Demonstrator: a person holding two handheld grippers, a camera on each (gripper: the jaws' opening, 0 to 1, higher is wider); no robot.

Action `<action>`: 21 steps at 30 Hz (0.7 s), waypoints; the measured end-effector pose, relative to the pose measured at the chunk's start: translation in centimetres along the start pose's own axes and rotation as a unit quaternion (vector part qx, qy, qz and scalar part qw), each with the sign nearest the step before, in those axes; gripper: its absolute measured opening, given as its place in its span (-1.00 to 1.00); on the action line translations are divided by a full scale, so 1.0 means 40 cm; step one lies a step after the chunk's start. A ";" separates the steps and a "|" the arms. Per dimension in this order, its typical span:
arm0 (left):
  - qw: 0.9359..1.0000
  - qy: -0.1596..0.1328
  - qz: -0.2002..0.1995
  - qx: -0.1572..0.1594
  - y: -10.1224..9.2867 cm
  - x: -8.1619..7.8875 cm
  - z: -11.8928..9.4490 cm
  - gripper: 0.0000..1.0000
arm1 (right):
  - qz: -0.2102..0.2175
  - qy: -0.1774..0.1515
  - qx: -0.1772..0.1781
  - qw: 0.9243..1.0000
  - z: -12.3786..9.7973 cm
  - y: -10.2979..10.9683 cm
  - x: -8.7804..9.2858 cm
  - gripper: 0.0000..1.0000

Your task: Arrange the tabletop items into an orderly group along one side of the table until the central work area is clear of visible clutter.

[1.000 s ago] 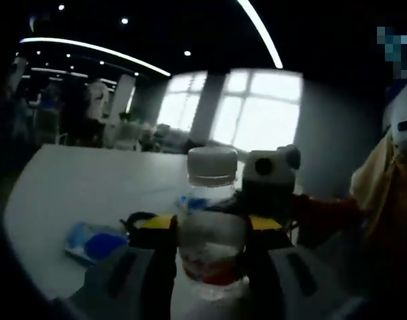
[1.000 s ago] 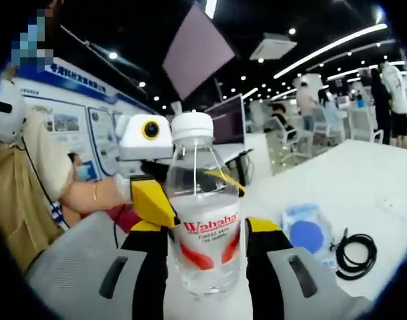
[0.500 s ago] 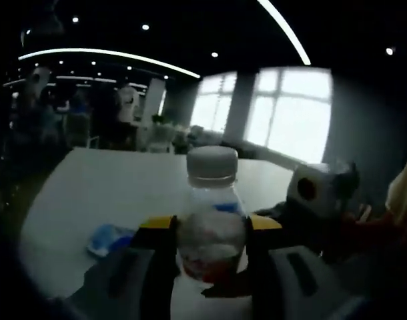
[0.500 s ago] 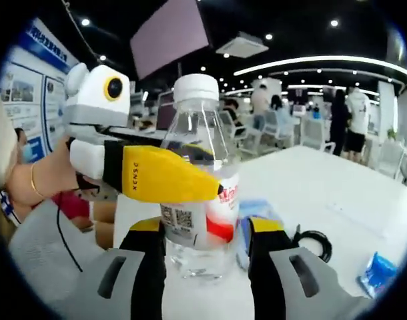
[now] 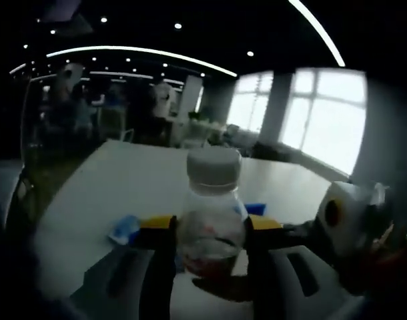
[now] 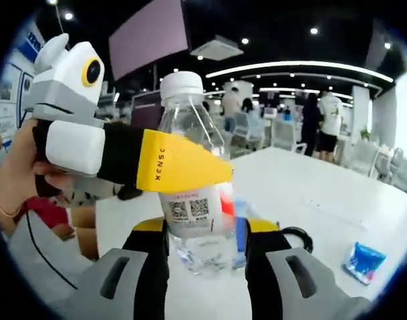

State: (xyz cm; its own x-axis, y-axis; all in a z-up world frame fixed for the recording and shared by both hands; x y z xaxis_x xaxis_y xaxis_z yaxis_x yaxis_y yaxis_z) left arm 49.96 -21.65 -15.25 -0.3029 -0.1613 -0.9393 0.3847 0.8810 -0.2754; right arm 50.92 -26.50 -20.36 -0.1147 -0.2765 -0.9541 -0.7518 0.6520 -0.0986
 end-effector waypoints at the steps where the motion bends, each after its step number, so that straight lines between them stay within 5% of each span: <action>1: 1.000 0.002 -0.001 -0.011 -0.002 0.001 -0.003 -0.24 | -0.001 -0.001 -0.001 1.000 0.001 0.001 0.000 -0.15; 16: 0.996 -0.003 -0.037 -0.084 -0.033 0.014 -0.036 -0.23 | -0.032 -0.020 -0.034 0.999 -0.009 0.027 -0.001 -0.19; 21: 0.995 -0.012 -0.013 -0.096 -0.037 0.001 -0.041 -0.23 | -0.017 -0.035 -0.050 0.998 -0.012 0.034 -0.013 -0.23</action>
State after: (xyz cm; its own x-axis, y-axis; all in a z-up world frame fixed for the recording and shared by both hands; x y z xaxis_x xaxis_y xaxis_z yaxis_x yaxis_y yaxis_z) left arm 47.93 -22.23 -14.55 -0.2895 -0.1943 -0.9373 0.2018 0.9448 -0.2581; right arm 49.64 -25.80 -19.86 -0.0461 -0.2452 -0.9684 -0.8162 0.5681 -0.1049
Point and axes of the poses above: the point that each gripper's makers call its tool centre point, and the gripper's own axes: z roughly forward along the fingers, y roughly to its left, x roughly out of its underside, the point moved 4 cm from there along -z, roughly backward along the fingers, and after that the axes turned 12 degrees about x, right-handed, at the moved point
